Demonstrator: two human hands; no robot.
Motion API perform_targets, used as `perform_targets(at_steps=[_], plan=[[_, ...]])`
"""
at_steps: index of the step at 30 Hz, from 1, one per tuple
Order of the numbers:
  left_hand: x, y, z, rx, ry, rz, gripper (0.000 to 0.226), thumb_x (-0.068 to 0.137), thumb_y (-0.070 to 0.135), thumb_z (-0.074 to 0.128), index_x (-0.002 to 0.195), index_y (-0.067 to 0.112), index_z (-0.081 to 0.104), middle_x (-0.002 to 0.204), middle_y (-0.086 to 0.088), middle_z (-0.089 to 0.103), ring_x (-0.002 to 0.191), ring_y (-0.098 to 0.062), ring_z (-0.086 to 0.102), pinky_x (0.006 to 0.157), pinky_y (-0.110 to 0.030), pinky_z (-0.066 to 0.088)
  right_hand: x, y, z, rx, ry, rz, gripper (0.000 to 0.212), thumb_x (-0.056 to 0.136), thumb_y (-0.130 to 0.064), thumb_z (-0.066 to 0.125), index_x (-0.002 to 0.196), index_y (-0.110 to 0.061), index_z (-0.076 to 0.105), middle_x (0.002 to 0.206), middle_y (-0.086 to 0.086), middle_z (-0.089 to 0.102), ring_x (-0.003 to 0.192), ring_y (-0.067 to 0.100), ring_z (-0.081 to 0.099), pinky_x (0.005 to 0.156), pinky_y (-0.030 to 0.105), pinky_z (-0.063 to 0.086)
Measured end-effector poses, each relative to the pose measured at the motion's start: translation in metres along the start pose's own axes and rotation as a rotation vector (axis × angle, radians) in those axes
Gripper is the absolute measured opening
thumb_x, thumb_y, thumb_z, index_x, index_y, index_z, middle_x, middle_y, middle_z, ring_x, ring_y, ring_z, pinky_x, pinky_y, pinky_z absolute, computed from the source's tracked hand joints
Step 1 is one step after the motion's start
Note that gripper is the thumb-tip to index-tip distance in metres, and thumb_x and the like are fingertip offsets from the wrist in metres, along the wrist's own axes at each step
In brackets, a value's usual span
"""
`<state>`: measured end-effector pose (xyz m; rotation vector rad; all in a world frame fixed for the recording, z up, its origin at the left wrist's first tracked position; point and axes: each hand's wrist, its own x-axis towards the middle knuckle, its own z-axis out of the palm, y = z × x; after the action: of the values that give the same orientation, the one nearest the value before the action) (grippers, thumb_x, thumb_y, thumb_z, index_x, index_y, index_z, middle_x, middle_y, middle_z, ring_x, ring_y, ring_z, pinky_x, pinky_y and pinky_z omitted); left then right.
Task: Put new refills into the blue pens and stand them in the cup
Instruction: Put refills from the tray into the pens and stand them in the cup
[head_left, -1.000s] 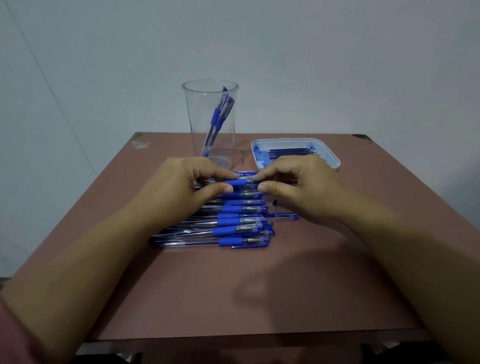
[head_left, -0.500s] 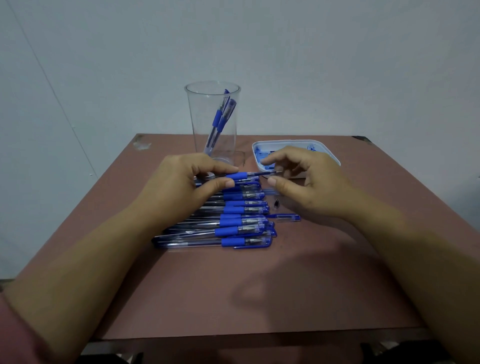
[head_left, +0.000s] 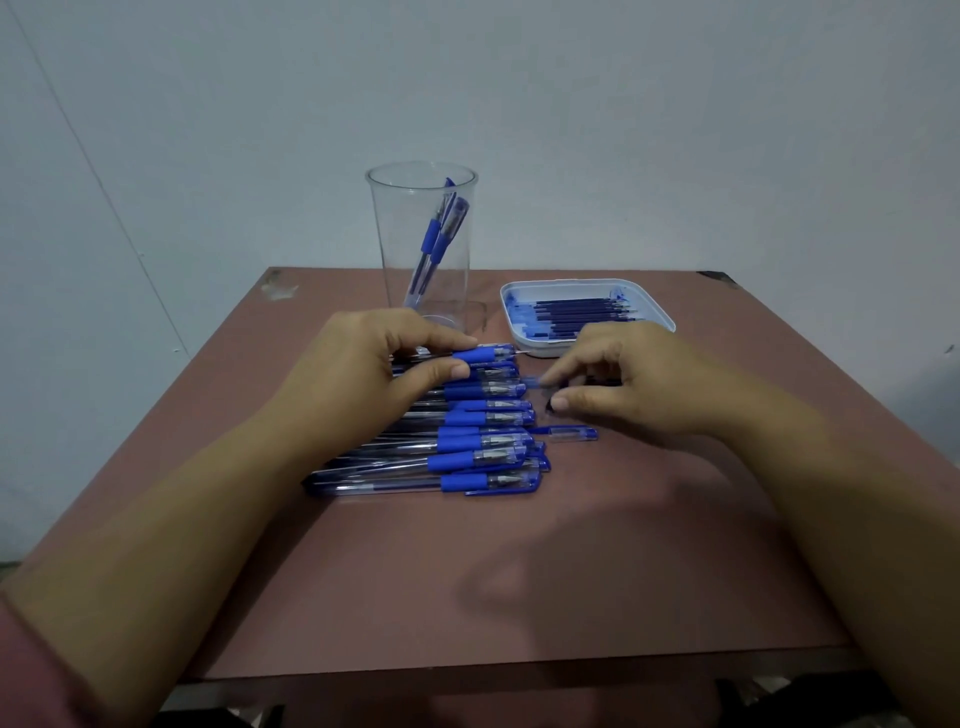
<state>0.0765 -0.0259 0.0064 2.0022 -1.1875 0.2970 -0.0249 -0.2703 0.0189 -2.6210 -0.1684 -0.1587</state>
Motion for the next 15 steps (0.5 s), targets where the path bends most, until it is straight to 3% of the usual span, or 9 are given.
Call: perform_targets(at_steps=[6, 9, 11, 13, 15], plan=[[0.000, -0.001, 0.000, -0.005, -0.008, 0.003, 0.022, 0.079, 0.045, 0.065, 0.100, 0.051, 0.063, 0.090, 0.031, 0.064, 0.089, 0.009, 0.061, 0.077, -0.004, 0.043, 0.002, -0.002, 0.002, -0.046, -0.028, 0.029, 0.007, 0.082, -0.033, 0.075, 0.088, -0.036, 0.073, 0.079, -0.017, 0.062, 0.074, -0.004, 0.055, 0.063, 0.009, 0.038], [0.000, -0.002, 0.000, -0.006, -0.006, -0.003, 0.022, 0.079, 0.046, 0.065, 0.100, 0.052, 0.063, 0.091, 0.030, 0.065, 0.088, 0.009, 0.061, 0.076, -0.005, 0.043, 0.001, -0.004, 0.003, 0.174, 0.165, 0.015, 0.010, 0.085, -0.021, 0.073, 0.082, -0.030, 0.071, 0.068, -0.012, 0.065, 0.061, -0.001, 0.055, 0.059, 0.012, 0.042], [0.000, -0.002, 0.000, -0.009, -0.006, -0.006, 0.022, 0.079, 0.045, 0.066, 0.098, 0.055, 0.062, 0.091, 0.031, 0.065, 0.089, 0.008, 0.061, 0.076, -0.005, 0.044, 0.001, -0.008, 0.005, 0.316, 0.278, -0.027, 0.015, 0.085, -0.010, 0.073, 0.082, -0.025, 0.069, 0.070, 0.000, 0.067, 0.063, 0.005, 0.056, 0.061, 0.017, 0.046], [0.000, -0.002, 0.000, -0.007, -0.007, -0.006, 0.023, 0.079, 0.044, 0.066, 0.097, 0.056, 0.061, 0.089, 0.032, 0.064, 0.088, 0.007, 0.061, 0.075, -0.006, 0.044, 0.001, -0.012, 0.008, 0.379, 0.312, -0.064, 0.018, 0.084, -0.004, 0.072, 0.084, -0.022, 0.069, 0.076, 0.010, 0.069, 0.067, 0.011, 0.057, 0.066, 0.024, 0.050], [0.000, -0.001, 0.001, -0.005, -0.008, -0.005, 0.022, 0.078, 0.045, 0.066, 0.097, 0.056, 0.061, 0.088, 0.033, 0.064, 0.087, 0.007, 0.061, 0.075, -0.006, 0.043, 0.001, -0.016, 0.010, 0.394, 0.321, -0.078, 0.020, 0.083, -0.003, 0.073, 0.084, -0.023, 0.069, 0.079, 0.008, 0.069, 0.069, 0.010, 0.058, 0.068, 0.027, 0.052]])
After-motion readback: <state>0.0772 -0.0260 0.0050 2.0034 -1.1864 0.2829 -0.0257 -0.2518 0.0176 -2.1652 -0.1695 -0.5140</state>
